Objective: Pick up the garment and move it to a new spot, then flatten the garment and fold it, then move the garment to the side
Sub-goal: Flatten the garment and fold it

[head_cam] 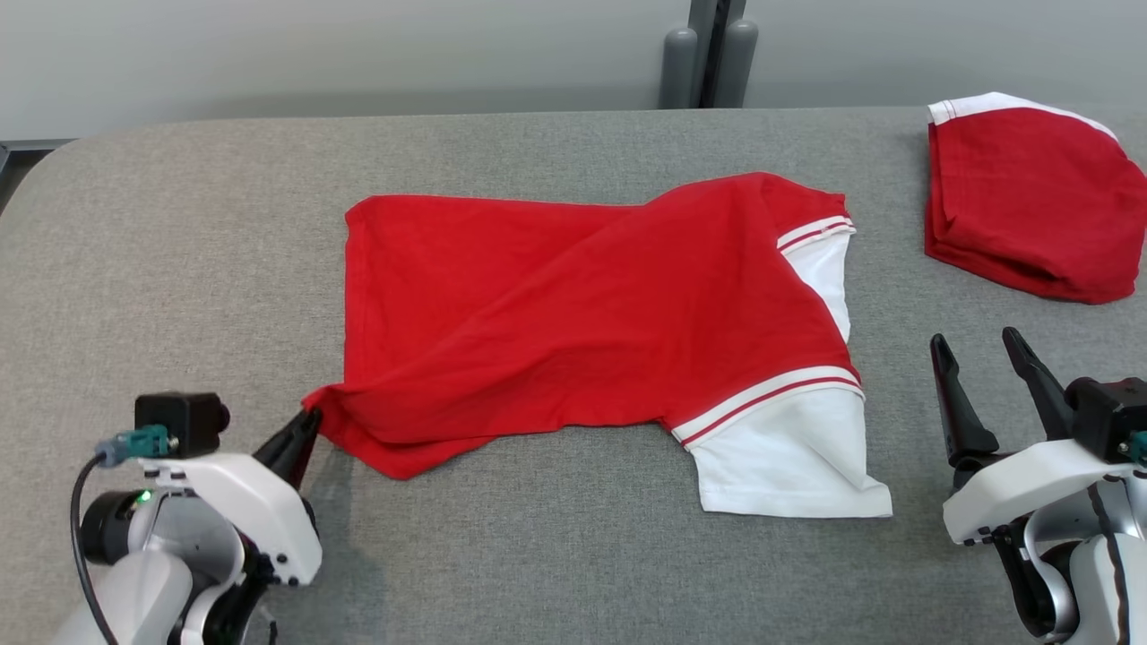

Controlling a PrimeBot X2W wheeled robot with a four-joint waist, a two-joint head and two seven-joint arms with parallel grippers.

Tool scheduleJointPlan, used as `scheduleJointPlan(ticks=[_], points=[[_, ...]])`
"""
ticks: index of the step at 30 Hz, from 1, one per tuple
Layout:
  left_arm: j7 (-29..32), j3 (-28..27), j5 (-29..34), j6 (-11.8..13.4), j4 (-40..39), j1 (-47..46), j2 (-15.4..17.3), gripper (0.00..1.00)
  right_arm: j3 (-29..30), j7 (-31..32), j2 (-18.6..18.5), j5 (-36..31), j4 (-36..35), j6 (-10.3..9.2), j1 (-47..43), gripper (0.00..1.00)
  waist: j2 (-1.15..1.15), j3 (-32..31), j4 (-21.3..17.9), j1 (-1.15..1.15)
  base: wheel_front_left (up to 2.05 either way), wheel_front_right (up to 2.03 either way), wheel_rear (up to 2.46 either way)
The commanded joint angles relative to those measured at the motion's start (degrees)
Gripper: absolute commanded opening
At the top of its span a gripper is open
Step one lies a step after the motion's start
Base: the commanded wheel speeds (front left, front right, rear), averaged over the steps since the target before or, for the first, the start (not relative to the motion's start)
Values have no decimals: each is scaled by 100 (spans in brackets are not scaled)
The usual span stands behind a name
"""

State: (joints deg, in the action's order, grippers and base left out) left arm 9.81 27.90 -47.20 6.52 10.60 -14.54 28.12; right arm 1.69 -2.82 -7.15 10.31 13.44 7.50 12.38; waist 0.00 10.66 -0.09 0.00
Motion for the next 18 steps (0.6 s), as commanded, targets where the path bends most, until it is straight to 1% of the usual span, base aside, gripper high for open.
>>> scheduleJointPlan(ticks=[1,5,6,7,8,11,15,18], points=[[-37,-27,-45,-32,72,-99,2,0,17,20,-20,24,-16,0,15,100,0,4,-7,0,0,0,0],[-202,10,-8,-185,688,-369,-174,0,-57,18,-29,42,15,0,75,100,0,16,-82,0,0,0,0],[-278,-18,-21,-204,799,-433,-206,4,-49,14,-35,41,20,0,72,100,0,21,-96,0,0,0,0],[-389,-56,-4,-213,903,-474,-230,48,-40,6,-35,43,23,0,61,100,0,25,-109,0,0,0,0],[-498,-95,16,-208,1017,-499,-252,100,-38,1,-32,45,27,0,49,100,0,29,-122,0,0,0,0],[-740,-118,41,-260,1255,-534,-307,100,-31,-34,-36,67,71,0,29,100,0,25,-150,0,0,0,0],[-960,-129,73,-327,1348,-452,-314,100,0,-41,-24,65,123,0,20,100,0,-23,-139,0,0,0,0],[-1093,-141,92,-275,1259,-329,-304,100,29,-62,-1,53,139,0,-5,100,0,-76,-84,0,0,0,0]])
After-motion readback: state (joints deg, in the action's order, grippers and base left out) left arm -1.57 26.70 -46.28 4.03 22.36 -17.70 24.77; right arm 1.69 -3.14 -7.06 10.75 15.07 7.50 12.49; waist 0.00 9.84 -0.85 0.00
